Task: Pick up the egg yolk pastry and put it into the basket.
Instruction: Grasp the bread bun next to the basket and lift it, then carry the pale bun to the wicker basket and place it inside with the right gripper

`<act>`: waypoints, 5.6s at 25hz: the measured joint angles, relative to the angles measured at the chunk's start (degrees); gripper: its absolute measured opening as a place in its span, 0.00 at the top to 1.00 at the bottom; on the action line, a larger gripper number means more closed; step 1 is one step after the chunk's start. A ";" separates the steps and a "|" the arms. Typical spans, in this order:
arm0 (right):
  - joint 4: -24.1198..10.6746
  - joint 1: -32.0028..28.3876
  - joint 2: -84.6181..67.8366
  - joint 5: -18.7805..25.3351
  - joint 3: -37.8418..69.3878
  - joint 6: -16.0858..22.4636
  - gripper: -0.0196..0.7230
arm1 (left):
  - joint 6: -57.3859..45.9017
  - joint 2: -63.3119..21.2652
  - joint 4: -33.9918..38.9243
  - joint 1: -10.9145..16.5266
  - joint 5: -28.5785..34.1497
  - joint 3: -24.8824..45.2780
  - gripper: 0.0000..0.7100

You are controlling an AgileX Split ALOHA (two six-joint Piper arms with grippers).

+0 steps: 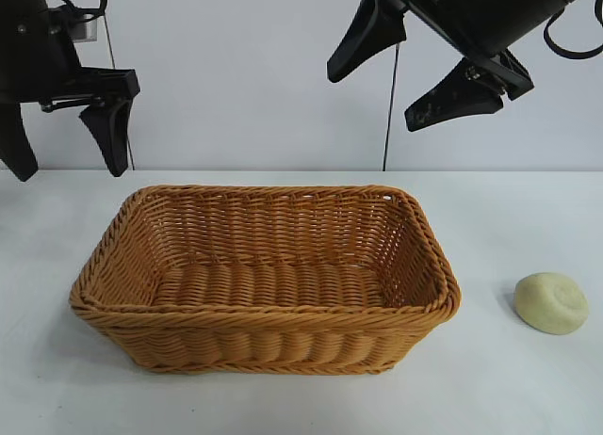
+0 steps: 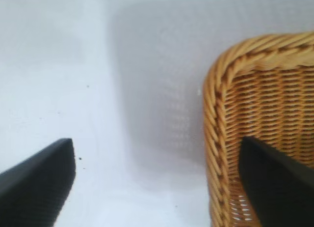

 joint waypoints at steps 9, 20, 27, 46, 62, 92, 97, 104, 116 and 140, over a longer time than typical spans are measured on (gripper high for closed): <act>0.00 0.00 0.00 0.02 0.00 0.00 0.12 | 1.77 -1.68 0.94 3.90 2.97 2.27 0.02; 0.00 0.00 0.00 0.14 0.00 0.00 0.12 | 3.17 -26.46 0.83 3.90 2.97 28.72 0.02; 0.00 0.00 0.00 0.14 0.00 0.00 0.12 | 3.50 -50.48 0.83 3.90 3.16 48.66 0.02; 0.00 0.00 0.00 0.14 0.00 0.00 0.12 | 3.50 -102.96 -0.33 3.90 -4.86 62.26 0.02; -1.69 0.00 0.00 1.05 0.00 0.00 0.12 | 3.50 -112.31 -0.51 3.34 -5.14 62.26 0.02; -37.55 -13.99 12.16 9.50 -0.85 20.98 0.12 | 3.50 -112.31 -0.51 1.72 -5.14 62.26 0.02; -37.83 -13.99 19.96 8.65 -0.85 21.04 0.12 | 3.50 -112.31 -0.51 1.72 -5.14 62.26 0.02; -37.90 -13.99 23.83 7.49 -0.85 21.04 0.38 | 3.50 -112.31 -0.51 1.72 -5.14 62.26 0.02; -38.02 -13.99 17.54 9.05 -0.87 21.04 0.82 | 3.50 -112.31 -0.51 1.72 -5.14 62.26 0.02; -38.05 3.52 10.70 21.93 -21.03 21.05 0.82 | 3.50 -112.31 -0.51 1.72 -5.14 62.26 0.02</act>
